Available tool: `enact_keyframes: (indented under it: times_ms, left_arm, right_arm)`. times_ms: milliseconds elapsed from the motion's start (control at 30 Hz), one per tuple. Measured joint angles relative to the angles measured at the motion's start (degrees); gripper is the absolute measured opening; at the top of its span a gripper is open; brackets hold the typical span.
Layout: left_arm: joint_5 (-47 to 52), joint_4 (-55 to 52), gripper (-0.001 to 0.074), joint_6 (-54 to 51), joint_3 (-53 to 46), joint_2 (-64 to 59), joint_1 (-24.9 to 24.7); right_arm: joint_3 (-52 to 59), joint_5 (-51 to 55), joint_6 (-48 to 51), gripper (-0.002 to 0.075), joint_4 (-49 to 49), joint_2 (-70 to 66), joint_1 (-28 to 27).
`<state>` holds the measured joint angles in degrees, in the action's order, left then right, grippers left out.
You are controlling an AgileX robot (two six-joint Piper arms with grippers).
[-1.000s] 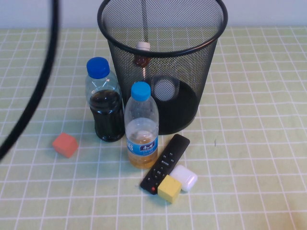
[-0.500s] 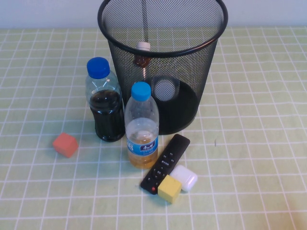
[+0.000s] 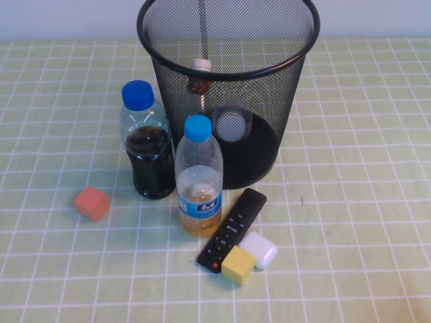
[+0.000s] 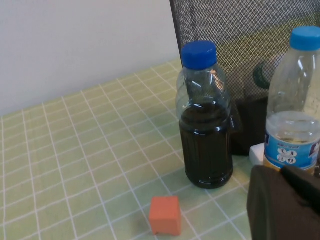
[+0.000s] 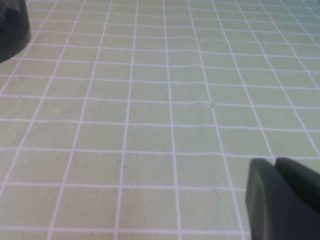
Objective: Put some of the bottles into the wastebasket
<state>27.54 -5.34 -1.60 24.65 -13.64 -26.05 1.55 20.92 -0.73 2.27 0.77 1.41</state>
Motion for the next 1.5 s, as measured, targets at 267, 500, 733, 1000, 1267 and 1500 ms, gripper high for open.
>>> enact_keyframes:
  times_ms: [267, 500, 733, 1000, 1267, 1500]
  left_arm:
    - [-20.2, -1.0, 0.0001, -0.9, -13.9, 3.1, 2.3]
    - [-37.4, 6.4, 0.0001, -5.1, -25.5, 9.7, 16.4]
    - [-29.9, 7.0, 0.0001, -5.3, -26.0, 14.1, 22.7]
    - [-12.5, 7.0, 0.0001, -5.3, -26.2, 14.1, 22.7]
    - [-7.7, 7.1, 0.0001, -5.3, -26.3, 14.2, 22.7]
    - [-7.6, 7.2, 0.0001, -5.3, -26.3, 14.3, 22.7]
  right_arm:
    - [0.0, 0.0, 0.0, -0.0008, 0.0, 0.0, 0.0]
    - [0.0, 0.0, 0.0, -0.0008, 0.0, 0.0, 0.0]
    - [0.0, 0.0, 0.0, -0.0008, 0.0, 0.0, 0.0]
    - [0.0, 0.0, 0.0, -0.0008, 0.0, 0.0, 0.0]
    - [0.0, 0.0, 0.0, -0.0008, 0.0, 0.0, 0.0]
    - [0.0, 0.0, 0.0, -0.0008, 0.0, 0.0, 0.0]
